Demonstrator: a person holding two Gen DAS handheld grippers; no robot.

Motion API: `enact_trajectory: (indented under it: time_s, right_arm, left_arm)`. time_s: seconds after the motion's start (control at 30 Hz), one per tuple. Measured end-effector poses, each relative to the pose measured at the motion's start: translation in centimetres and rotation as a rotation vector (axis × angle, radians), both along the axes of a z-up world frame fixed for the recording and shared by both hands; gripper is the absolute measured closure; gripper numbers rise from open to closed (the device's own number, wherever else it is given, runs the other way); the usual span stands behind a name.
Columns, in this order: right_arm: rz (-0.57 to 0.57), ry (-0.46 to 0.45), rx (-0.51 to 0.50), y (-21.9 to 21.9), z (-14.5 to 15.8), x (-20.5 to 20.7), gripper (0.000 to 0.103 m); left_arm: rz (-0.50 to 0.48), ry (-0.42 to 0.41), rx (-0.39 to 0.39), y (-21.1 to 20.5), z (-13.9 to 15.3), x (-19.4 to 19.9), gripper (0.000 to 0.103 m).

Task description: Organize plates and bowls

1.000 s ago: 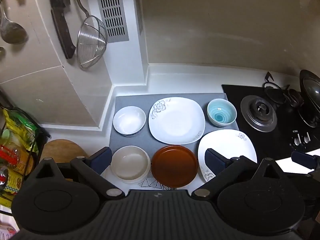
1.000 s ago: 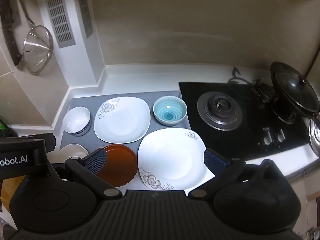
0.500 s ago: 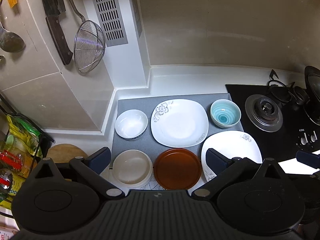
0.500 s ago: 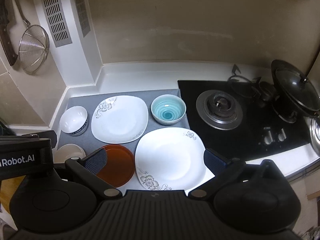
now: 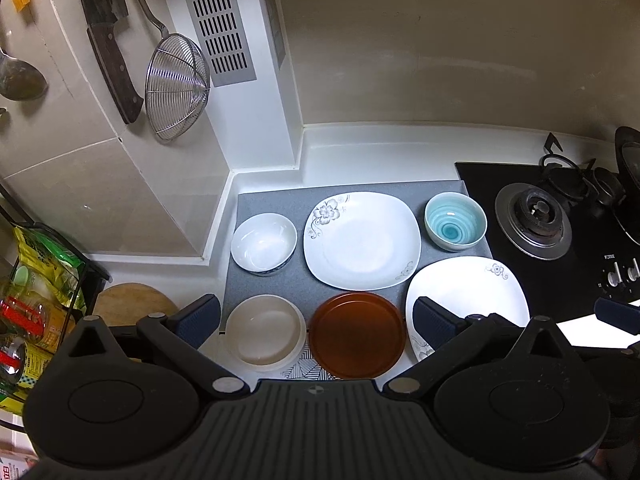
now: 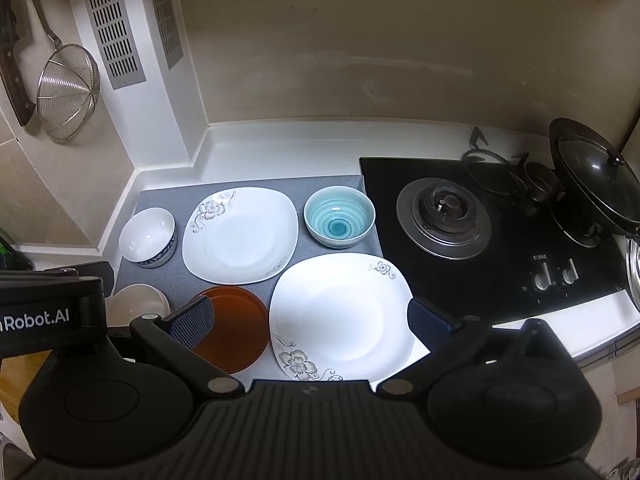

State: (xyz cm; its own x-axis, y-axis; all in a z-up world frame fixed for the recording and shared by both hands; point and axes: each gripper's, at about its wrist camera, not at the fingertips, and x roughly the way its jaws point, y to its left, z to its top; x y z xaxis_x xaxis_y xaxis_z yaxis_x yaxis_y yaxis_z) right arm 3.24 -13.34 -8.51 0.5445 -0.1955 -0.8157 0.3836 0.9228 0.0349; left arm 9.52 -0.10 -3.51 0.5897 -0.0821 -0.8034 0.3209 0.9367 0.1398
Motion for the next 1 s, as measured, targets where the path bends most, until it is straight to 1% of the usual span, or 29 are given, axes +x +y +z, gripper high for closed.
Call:
enact_trajectory:
  time_s: [0.2, 0.37, 0.53, 0.73, 1.0]
  right_arm:
    - [-0.006, -0.001, -0.012, 0.1, -0.2, 0.1, 0.000]
    - [-0.025, -0.002, -0.056, 0.7, -0.5, 0.2, 0.000]
    - [-0.048, 0.016, -0.001, 0.4, -1.3, 0.5, 0.000]
    - [-0.061, 0.020, -0.012, 0.9, -1.8, 0.6, 0.000]
    - [-0.097, 0.032, 0.024, 0.1, -3.0, 0.0, 0.000]
  left_arm:
    - [-0.012, 0.008, -0.009, 0.1, -0.4, 0.4, 0.000]
    - [-0.025, 0.017, -0.004, 0.1, -1.0, 0.7, 0.000]
    - [-0.046, 0.018, 0.011, 0.1, -1.5, 1.2, 0.000]
    - [-0.040, 0.010, 0.015, 0.2, -1.9, 1.2, 0.000]
    - [-0.076, 0.020, 0.056, -0.9, -2.8, 0.9, 0.000]
